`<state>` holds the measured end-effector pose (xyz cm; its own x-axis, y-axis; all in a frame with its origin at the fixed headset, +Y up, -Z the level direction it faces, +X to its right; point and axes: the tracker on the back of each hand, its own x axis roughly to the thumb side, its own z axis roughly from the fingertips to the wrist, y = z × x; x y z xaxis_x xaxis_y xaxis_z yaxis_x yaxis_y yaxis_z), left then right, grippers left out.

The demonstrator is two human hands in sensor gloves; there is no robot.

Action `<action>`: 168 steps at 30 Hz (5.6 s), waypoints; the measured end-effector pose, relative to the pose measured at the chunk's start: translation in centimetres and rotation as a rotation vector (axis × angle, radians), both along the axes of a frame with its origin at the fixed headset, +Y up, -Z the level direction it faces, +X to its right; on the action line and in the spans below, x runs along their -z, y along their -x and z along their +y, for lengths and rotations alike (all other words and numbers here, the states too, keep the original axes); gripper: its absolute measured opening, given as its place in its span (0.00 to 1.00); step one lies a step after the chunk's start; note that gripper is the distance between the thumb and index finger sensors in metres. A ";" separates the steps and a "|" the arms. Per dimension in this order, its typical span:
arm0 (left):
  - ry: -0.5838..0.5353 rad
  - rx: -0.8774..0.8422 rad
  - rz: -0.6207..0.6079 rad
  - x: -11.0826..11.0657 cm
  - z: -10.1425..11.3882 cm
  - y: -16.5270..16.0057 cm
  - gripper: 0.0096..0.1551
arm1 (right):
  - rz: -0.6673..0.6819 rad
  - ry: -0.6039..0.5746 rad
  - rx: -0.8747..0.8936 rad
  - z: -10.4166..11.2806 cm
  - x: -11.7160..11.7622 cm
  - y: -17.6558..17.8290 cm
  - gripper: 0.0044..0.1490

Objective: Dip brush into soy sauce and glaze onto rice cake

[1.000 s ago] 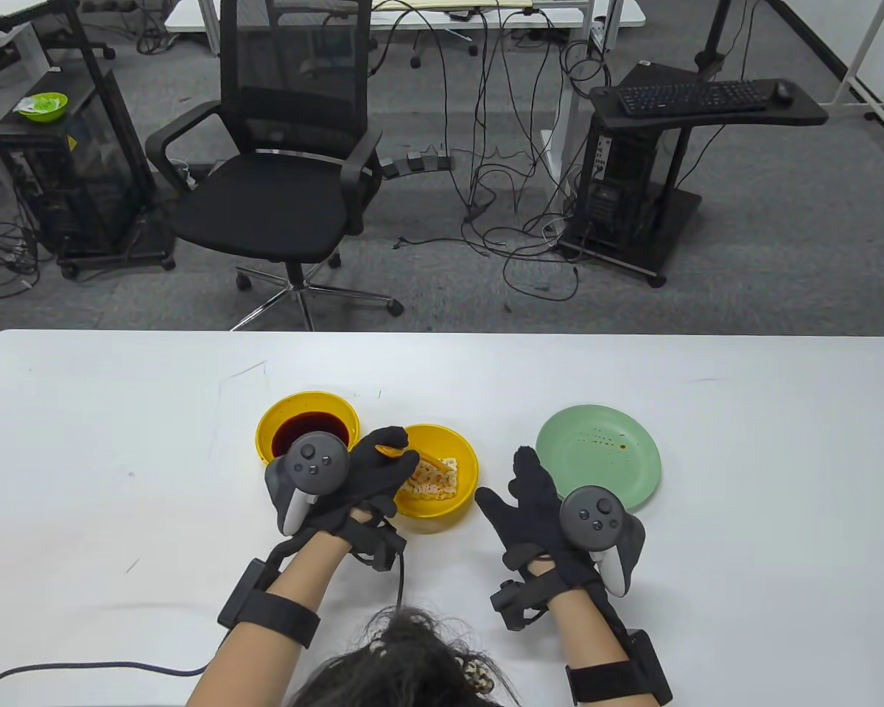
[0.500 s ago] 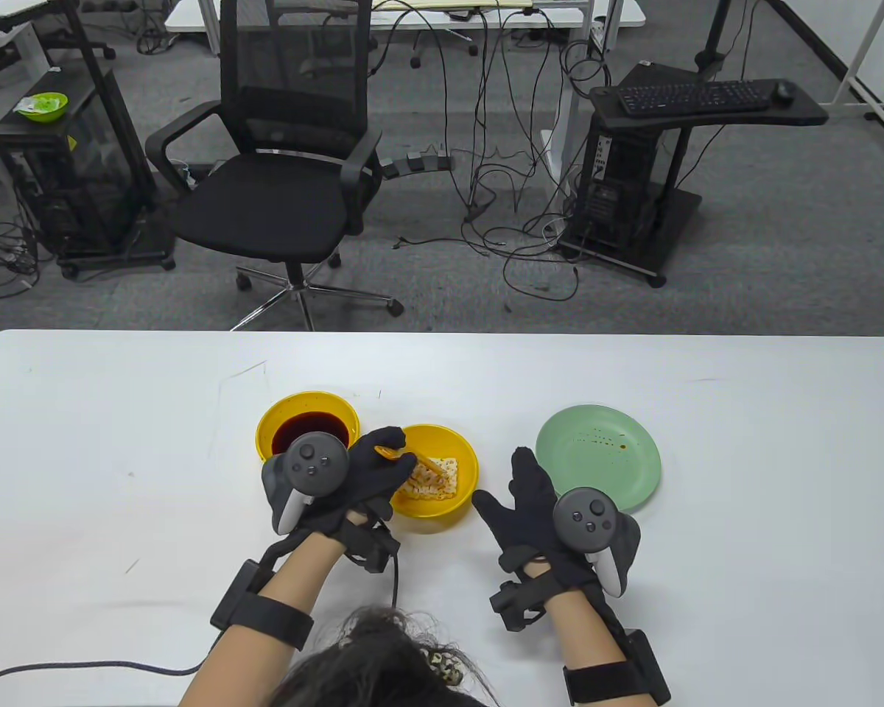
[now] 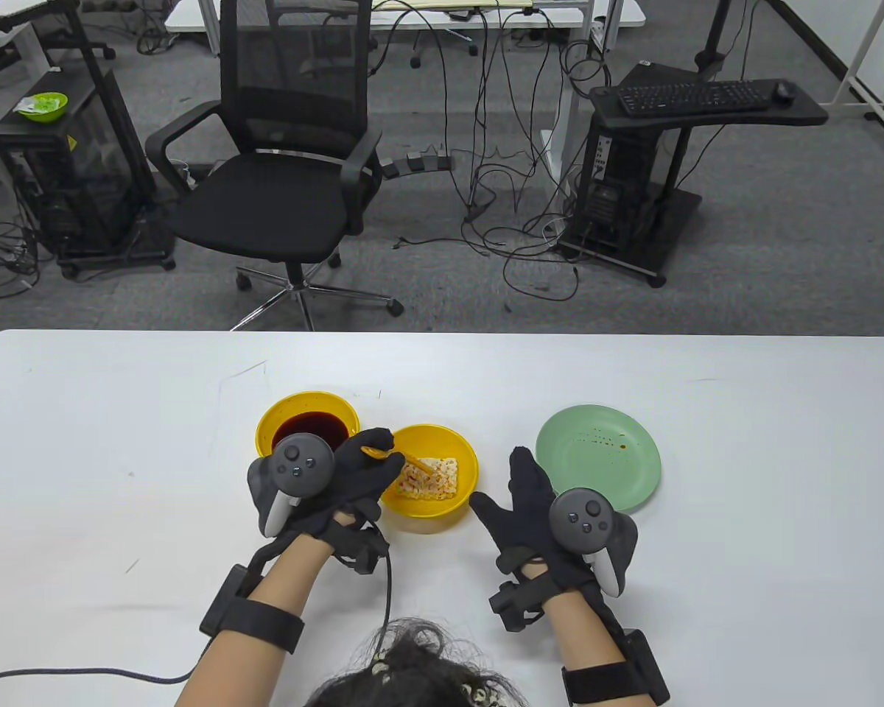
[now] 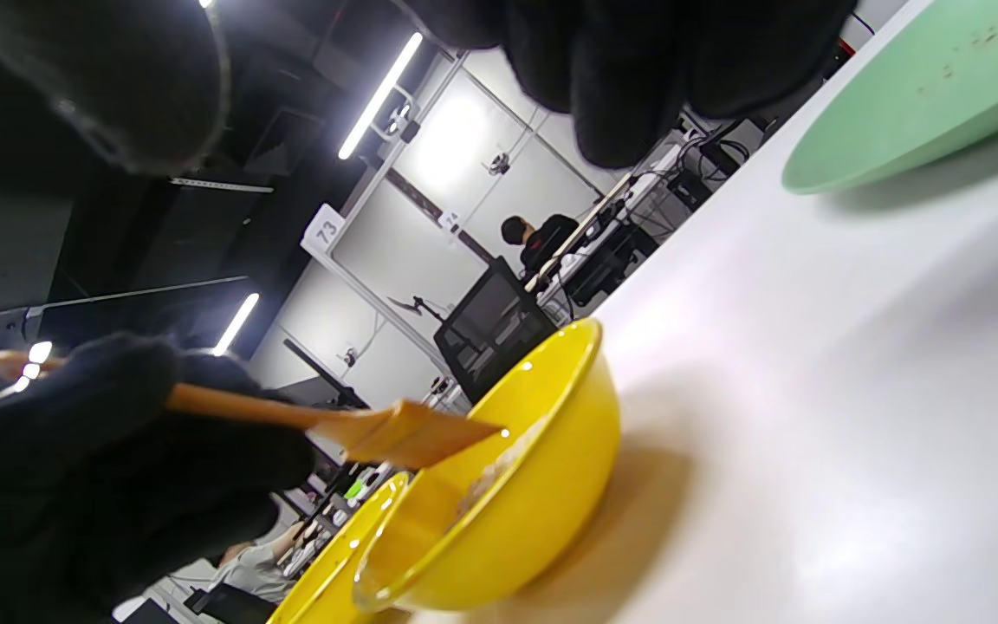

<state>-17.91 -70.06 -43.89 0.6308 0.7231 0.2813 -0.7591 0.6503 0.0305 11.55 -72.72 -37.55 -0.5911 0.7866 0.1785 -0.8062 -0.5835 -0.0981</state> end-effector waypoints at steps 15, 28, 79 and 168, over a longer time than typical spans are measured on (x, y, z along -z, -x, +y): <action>0.023 -0.008 -0.009 0.1 -0.3 -2.2 0.33 | -0.007 0.004 0.019 0.2 0.0 -0.3 0.59; 0.012 0.035 0.004 0.3 0.9 -1.9 0.32 | -0.006 0.012 0.032 0.1 0.0 -0.3 0.59; 0.034 0.068 0.007 -0.5 -0.5 -1.1 0.31 | 0.003 0.017 0.041 -0.1 0.2 -0.2 0.59; -0.354 0.526 0.258 -9.0 -0.4 8.1 0.45 | -0.618 0.139 -0.058 -1.7 -0.3 -11.8 0.31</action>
